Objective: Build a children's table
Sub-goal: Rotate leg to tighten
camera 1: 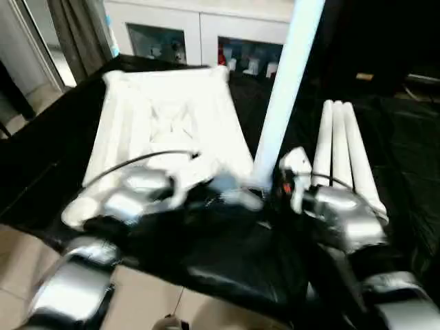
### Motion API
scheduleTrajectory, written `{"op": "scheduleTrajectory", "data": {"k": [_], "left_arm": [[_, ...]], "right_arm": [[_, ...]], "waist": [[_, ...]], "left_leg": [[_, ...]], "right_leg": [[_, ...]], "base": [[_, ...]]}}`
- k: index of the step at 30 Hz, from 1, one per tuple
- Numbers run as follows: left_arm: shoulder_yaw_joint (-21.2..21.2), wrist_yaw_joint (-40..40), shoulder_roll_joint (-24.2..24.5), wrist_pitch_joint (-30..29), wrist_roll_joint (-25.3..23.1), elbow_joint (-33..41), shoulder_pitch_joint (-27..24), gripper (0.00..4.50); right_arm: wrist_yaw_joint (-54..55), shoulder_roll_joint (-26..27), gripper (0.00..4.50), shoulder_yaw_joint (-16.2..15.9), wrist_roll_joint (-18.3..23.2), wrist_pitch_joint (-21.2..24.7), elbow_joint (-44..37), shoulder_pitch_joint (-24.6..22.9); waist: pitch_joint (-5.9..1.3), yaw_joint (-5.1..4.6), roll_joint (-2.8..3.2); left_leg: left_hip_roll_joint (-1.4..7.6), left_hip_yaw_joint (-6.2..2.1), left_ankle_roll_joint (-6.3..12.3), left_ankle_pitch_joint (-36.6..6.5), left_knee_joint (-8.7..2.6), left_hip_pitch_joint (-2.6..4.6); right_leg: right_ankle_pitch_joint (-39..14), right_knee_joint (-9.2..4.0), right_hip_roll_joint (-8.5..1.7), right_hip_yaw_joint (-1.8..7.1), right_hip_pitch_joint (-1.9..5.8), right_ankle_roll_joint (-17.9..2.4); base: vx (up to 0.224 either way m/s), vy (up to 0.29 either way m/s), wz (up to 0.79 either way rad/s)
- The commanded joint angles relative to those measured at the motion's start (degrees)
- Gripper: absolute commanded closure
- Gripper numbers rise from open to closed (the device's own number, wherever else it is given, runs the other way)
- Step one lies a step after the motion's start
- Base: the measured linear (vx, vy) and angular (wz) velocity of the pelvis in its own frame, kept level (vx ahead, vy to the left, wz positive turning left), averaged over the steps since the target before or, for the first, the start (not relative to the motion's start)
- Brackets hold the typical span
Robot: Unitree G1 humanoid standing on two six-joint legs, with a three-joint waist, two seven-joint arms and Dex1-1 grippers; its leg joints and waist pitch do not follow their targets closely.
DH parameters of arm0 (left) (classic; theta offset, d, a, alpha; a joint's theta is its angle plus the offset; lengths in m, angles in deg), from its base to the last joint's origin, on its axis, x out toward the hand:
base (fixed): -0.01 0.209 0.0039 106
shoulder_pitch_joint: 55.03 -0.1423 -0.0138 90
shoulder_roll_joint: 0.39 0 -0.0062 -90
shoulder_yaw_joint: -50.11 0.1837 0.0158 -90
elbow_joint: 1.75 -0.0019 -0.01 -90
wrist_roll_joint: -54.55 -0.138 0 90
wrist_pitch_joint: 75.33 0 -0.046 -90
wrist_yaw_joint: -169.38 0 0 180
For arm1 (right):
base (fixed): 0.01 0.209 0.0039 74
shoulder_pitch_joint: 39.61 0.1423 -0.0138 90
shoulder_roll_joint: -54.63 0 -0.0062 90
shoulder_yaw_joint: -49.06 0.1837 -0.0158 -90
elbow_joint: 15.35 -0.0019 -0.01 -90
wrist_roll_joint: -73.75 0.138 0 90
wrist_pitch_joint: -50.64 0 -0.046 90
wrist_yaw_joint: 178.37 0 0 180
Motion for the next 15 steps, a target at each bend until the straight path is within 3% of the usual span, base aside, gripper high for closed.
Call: {"op": "scheduleTrajectory", "data": {"k": [1, 5, 9, 11, 15], "left_arm": [[-1.0, -8.6, -1.8, -2.1, -1.5, -2.8, 1.6, 4.5], [-1.7, -15.5, -6.2, -4.2, -1.3, -5.7, 3.6, 4.5], [-1.8, -16.9, -8.5, -3.8, -1.5, -7.2, 4.7, 4.5], [-1.8, -15.8, -8.4, -2.8, -1.5, -7.4, 4.7, 4.5], [-0.9, -10.3, -6.5, -0.8, -1.0, -6.3, 3.7, 4.5]], "right_arm": [[10.4, 2.3, 1.74, 1.1, -1.5, 1.0, 3.8, -0.3], [20.1, 7.1, 1.74, 1.6, -2.1, 1.8, 7.6, 1.0], [19.3, 10.2, 1.74, -0.1, -3.1, -0.3, 6.8, 1.4], [17.6, 10.0, 1.19, 0.4, -2.7, -1.1, 5.8, 1.4], [10.6, 7.0, 0.7, -0.6, -1.5, -1.5, 3.2, 1.1]], "waist": [[-4.27, -0.25, -0.26], [-4.08, -0.82, 0.1], [-3.8, -0.7, 0.12], [-3.95, -0.74, 0.06], [-4.06, -0.7, -0.03]], "left_leg": [[1.95, -1.25, -0.06, -9.9, -4.07, 1.43], [1.72, -1.34, -0.4, -12.1, -4.22, 1.47], [1.67, -1.47, 0.29, -14.3, -4.53, 1.84], [1.82, -1.54, 0.48, -13.8, -4.67, 1.81], [1.86, -1.51, 1.58, -12.6, -4.6, 1.49]], "right_leg": [[-10.2, -4.86, -5.17, 3.04, 2.64, -12.5], [-13.4, -5.53, -5.15, 3.02, 2.67, -11.5], [-17.9, -6.3, -5.33, 3.06, 2.74, -9.9], [-16.5, -6.19, -5.25, 3.08, 2.86, -10.0], [-12.3, -5.73, -5.25, 3.07, 3.2, -11.0]], "base": [[0.0, 0.0, 0.0], [0.0, 0.0, 0.0], [0.0, 0.0, 0.0], [0.0, 0.0, 0.0], [0.0, 0.0, 0.0]]}}
